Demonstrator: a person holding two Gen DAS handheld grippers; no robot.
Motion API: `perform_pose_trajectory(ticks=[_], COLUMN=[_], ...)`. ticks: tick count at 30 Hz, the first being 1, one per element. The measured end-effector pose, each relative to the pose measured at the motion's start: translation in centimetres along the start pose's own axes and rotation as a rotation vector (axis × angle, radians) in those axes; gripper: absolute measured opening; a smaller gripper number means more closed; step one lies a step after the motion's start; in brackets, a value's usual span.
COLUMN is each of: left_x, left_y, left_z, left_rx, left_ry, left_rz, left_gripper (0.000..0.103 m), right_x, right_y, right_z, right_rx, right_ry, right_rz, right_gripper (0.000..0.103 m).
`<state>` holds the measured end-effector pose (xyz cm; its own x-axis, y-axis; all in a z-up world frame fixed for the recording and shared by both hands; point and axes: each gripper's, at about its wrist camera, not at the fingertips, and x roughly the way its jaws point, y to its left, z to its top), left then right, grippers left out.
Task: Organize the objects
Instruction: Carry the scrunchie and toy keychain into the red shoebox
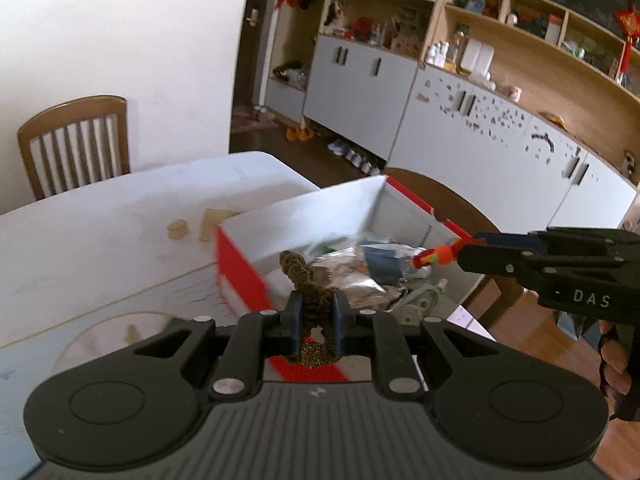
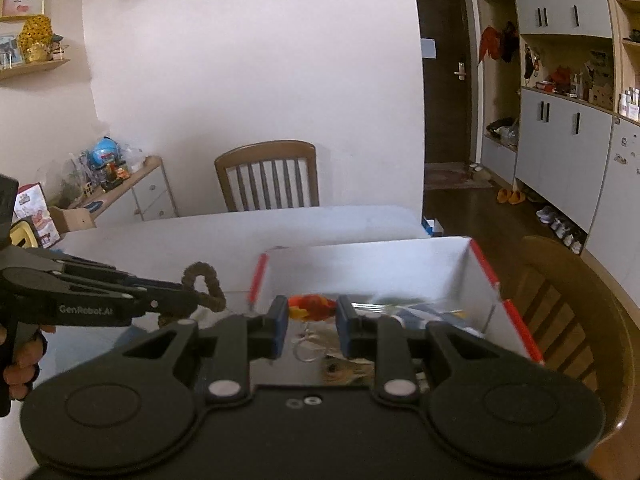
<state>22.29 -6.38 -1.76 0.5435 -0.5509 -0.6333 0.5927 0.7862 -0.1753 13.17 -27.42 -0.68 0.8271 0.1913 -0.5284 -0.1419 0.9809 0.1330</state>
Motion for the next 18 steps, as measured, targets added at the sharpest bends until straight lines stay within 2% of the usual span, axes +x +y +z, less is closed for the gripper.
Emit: perform_pose_trajectory(ticks=[10, 13, 18], left_x=[5.7, 7.8, 11.4], left_y=[-5.2, -6.0, -7.4], left_z=[2.6, 3.4, 3.7], left_rx=[0.036, 0.021, 0.029], left_ry=[0.041, 0.063, 0.122], left_rz=[-0.033, -0.043, -0.03], left_gripper=[0.016, 0.016, 0.016], right_x=[1.5, 2.6, 3.9], right_y=[-6.1, -7.4, -8.3], right_z=[-0.8, -1.6, -3.0], right_rx=[-0.013, -0.035, -0.063], right_ry=[0.034, 0.061, 0.113], right_rz=[-0.018, -0.037, -0.021], right_gripper=[0.024, 0.024, 0.024])
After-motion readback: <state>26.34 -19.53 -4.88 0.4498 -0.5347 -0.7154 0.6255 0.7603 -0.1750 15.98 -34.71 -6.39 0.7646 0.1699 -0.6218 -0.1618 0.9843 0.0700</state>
